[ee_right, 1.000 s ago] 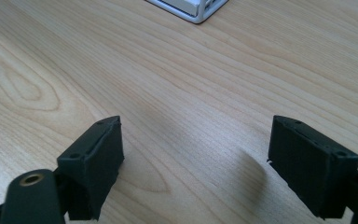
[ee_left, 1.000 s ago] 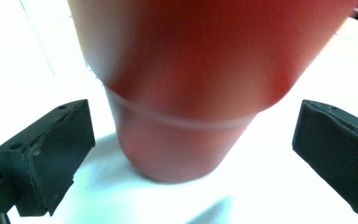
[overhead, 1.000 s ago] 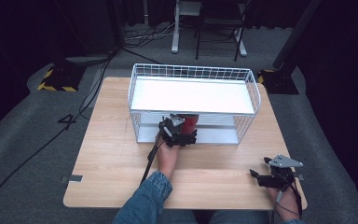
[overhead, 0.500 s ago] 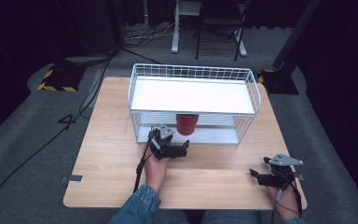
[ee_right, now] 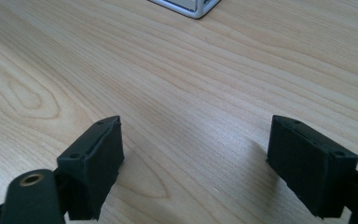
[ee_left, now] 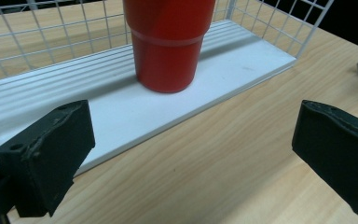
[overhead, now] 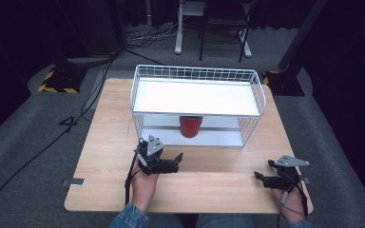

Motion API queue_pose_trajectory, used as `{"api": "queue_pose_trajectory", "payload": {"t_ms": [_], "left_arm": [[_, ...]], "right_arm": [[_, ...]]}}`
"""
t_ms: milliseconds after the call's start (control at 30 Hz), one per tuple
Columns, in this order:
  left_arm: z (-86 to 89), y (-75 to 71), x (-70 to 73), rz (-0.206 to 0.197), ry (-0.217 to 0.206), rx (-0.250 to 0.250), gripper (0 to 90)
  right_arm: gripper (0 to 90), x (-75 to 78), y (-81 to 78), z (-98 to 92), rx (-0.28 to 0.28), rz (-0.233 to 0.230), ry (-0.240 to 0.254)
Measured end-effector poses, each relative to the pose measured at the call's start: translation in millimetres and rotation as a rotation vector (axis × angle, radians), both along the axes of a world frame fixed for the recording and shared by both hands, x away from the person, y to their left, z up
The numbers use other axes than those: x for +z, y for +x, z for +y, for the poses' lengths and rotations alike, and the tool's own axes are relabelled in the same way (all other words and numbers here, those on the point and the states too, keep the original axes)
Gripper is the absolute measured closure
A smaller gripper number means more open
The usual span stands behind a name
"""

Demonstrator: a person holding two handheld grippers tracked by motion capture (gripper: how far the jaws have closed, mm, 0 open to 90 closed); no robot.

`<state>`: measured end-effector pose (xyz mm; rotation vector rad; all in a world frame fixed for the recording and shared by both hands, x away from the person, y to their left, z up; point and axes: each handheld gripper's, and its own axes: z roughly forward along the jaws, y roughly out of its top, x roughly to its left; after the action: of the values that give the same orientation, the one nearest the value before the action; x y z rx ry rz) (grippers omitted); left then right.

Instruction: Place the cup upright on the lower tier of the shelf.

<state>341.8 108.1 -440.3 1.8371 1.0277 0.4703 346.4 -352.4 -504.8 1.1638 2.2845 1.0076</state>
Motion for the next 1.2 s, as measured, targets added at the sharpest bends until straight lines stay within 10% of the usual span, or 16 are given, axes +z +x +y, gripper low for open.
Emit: {"api": "queue_pose_trajectory", "payload": {"t_ms": [867, 1200], "left_arm": [[99.2, -32.9, -1.3, 0.009, 0.071, -0.068, 0.0], [130.5, -30.0, -23.2, 0.109, 0.046, -0.027, 0.0]], "right_arm": [[18.5, 0.0, -2.1, 1.2, 0.015, -0.009, -0.008], [18.4, 0.1, -2.2, 1.3, 0.017, -0.01, -0.009]]}}
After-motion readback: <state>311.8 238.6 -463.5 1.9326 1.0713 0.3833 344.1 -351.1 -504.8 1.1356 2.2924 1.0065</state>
